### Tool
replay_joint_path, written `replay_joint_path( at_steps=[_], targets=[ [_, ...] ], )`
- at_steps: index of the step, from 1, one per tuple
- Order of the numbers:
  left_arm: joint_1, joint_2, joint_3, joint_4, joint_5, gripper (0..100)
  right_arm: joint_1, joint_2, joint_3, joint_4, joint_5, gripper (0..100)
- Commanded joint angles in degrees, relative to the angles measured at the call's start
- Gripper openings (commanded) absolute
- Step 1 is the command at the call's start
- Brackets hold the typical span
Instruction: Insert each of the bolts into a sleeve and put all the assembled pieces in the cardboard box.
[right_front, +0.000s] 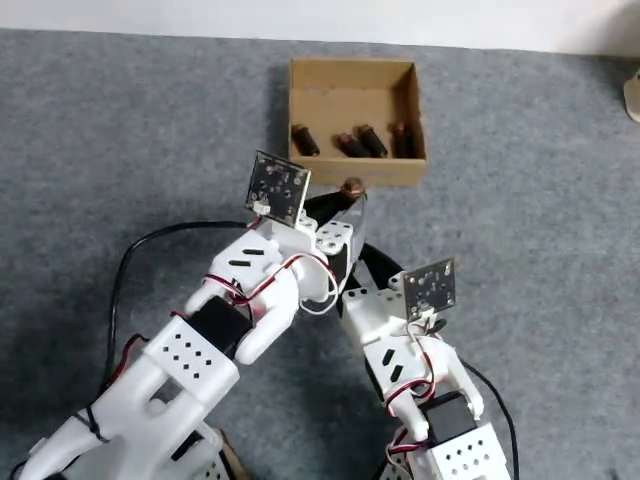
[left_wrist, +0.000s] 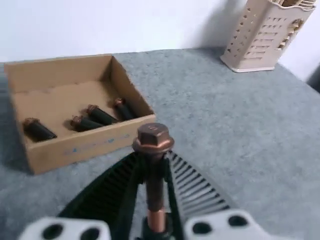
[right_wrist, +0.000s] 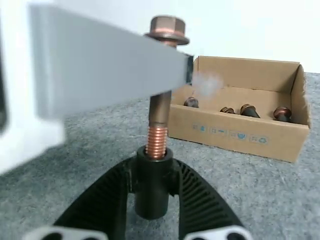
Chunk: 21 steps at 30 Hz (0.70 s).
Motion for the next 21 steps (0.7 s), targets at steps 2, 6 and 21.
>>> replay_joint_path(
  at_steps=[2,6,21],
  targets=[
    [2.3,0.1,-0.7,5.5,-1.9,1,2.0,-1.4,5.9,-1.7,0.6,0.4],
    [2.2,0.1,-1.0,9.8,-10.1,9,5.7,-1.4,5.9,-2.8,0.6,0.4],
    [-8.5,0.2,-4.0,12.2,-10.0,14,6.4,-0.8,5.6,3.1,-3.4,0.4]
  ],
)
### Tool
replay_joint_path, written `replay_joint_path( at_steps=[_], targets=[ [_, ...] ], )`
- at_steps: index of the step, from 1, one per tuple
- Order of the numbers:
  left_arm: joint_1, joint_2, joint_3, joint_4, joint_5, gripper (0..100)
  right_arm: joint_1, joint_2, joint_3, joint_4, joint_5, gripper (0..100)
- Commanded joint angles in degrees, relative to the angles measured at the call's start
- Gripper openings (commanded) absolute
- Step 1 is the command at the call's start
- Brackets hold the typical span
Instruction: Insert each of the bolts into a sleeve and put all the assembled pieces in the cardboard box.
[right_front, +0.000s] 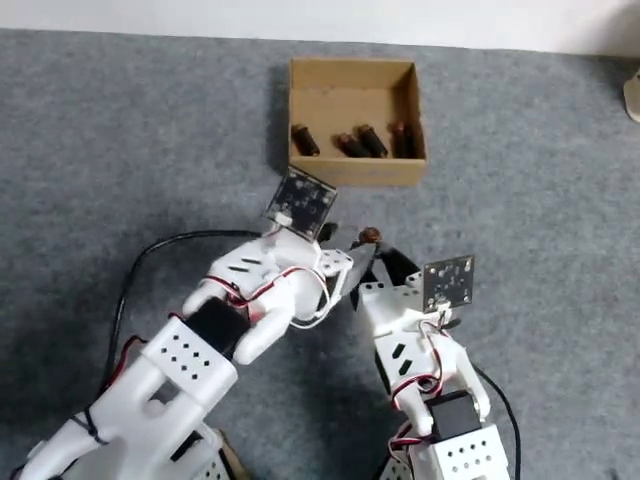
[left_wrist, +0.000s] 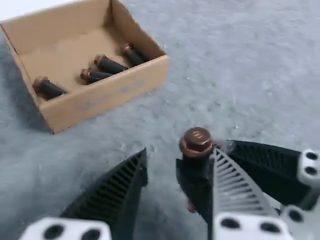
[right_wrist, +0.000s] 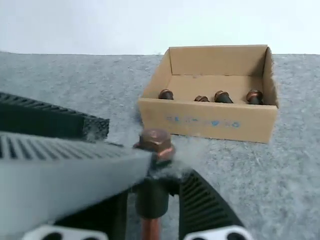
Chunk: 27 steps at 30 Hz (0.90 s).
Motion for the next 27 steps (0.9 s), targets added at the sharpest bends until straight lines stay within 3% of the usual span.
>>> replay_joint_path(
  at_steps=[1,8,12,19,27],
  targets=[
    [-6.1,0.0,-3.9,-1.1,-0.4,13,0.7,-0.9,5.6,1.5,-0.8,0.4],
    [-21.6,-0.2,2.2,4.2,-0.4,11,0.7,-0.8,5.3,4.7,2.1,0.4],
    [-26.9,-0.2,9.3,4.0,-0.8,11,0.7,-0.8,3.3,5.8,3.9,0.4],
    [-29.1,-0.1,17.0,3.9,-0.9,11,2.3,1.5,-6.6,11.6,4.0,0.4],
    [-29.5,-0.3,22.2,-4.6,-2.5,11,6.8,26.5,-22.4,11.5,4.0,0.4]
  ],
)
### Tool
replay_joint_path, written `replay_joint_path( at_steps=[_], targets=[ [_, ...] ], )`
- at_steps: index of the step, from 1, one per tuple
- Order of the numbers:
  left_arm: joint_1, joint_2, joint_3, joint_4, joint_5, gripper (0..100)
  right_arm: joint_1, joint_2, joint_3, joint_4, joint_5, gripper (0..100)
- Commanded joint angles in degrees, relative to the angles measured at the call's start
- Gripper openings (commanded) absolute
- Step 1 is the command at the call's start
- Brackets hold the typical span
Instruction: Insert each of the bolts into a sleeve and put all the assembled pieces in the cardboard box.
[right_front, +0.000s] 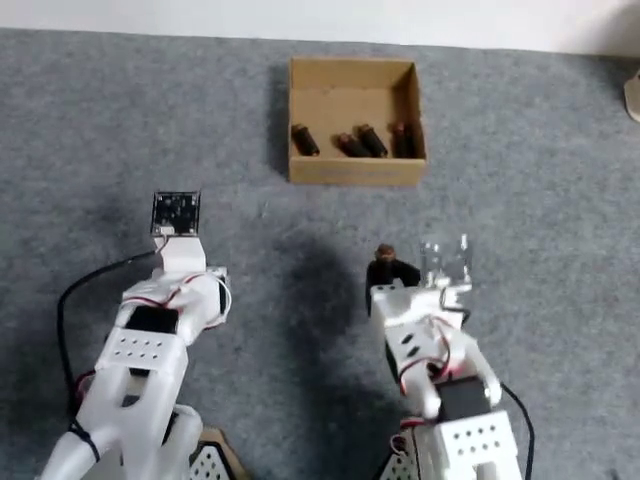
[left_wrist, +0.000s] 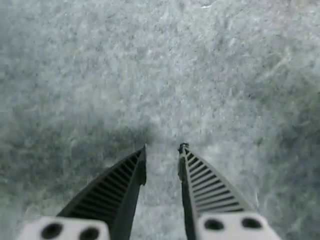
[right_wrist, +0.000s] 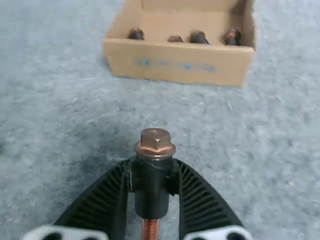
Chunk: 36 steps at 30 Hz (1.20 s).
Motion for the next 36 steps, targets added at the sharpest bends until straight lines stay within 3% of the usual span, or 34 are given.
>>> replay_joint_path(
  at_steps=[1,9,19,36],
  targets=[
    [-0.9,-0.3,1.4,-5.0,-3.4,11,2.2,11.9,-12.4,0.0,0.6,0.4],
    [-4.0,-0.1,1.9,-5.9,-6.1,11,3.0,36.0,-34.7,-0.1,0.6,0.4],
    [-4.1,0.1,6.6,-16.4,-6.1,11,3.0,62.3,-59.6,-0.1,0.6,0.4],
    [-4.0,0.1,6.7,-16.6,-6.1,11,7.9,99.7,-100.2,-0.1,0.6,0.4]
  ],
)
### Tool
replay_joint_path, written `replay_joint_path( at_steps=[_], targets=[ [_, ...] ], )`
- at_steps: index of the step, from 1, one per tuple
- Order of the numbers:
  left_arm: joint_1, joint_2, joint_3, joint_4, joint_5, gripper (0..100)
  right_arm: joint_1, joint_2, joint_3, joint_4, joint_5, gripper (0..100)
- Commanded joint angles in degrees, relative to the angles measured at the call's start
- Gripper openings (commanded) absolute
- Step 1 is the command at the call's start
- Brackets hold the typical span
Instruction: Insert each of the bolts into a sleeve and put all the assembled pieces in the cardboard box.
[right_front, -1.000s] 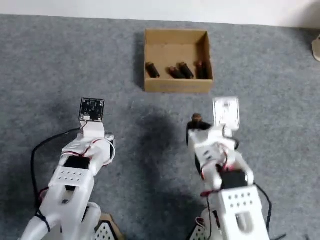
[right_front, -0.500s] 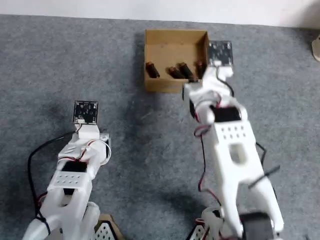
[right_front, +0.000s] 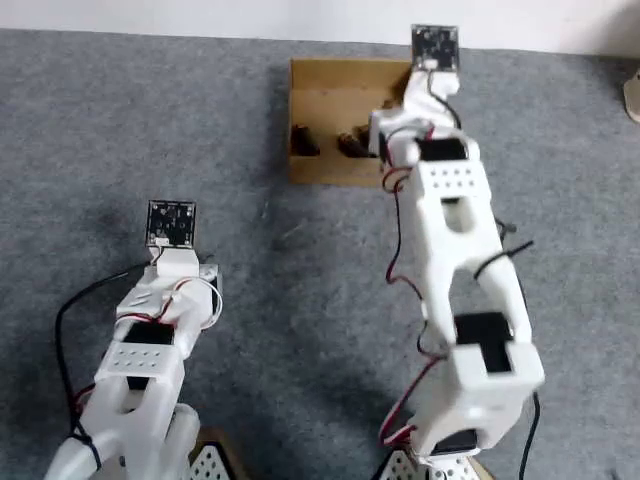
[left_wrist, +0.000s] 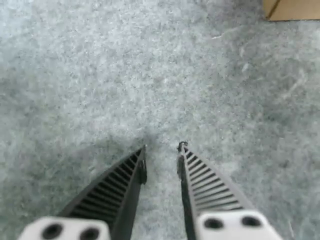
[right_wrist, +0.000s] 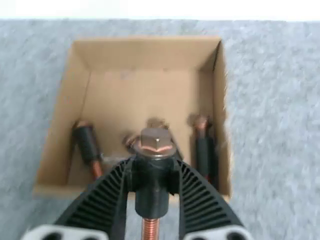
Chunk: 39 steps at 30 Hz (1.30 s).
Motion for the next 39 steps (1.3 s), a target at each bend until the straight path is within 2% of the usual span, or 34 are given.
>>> replay_joint_path(
  at_steps=[1,9,18,20,25,27,32,34,36,39],
  targets=[
    [-0.4,0.1,-0.2,-1.1,-0.3,11,1.9,5.3,-12.6,-0.1,0.6,0.4],
    [-0.4,0.1,-0.2,-1.1,-0.3,11,3.0,20.4,-26.6,0.0,0.6,0.4],
    [-0.4,0.1,-0.2,-1.1,-0.4,11,2.9,26.0,-27.9,0.3,0.4,0.6],
    [-0.4,0.1,-0.2,-1.0,-0.4,11,2.9,25.9,-28.3,3.5,0.2,4.6],
    [-0.5,0.0,-0.2,-0.9,-0.4,11,2.3,26.2,-34.1,16.0,0.1,26.7],
    [-0.6,-0.1,-0.2,-0.8,-0.4,11,2.2,26.0,-36.4,20.9,0.1,28.6],
    [-0.7,-0.3,-0.1,-0.8,-0.4,11,2.2,25.8,-46.1,32.9,-3.0,28.4],
    [-0.7,-0.3,0.7,-1.0,-0.4,11,2.2,25.9,-52.8,39.1,-4.8,25.2],
    [-0.7,-0.4,0.7,-1.0,-0.4,11,2.2,26.1,-59.6,44.5,-7.1,17.4],
    [-0.7,-0.4,0.7,-1.0,-0.4,11,2.2,26.3,-69.0,53.1,-8.0,0.6]
  ],
)
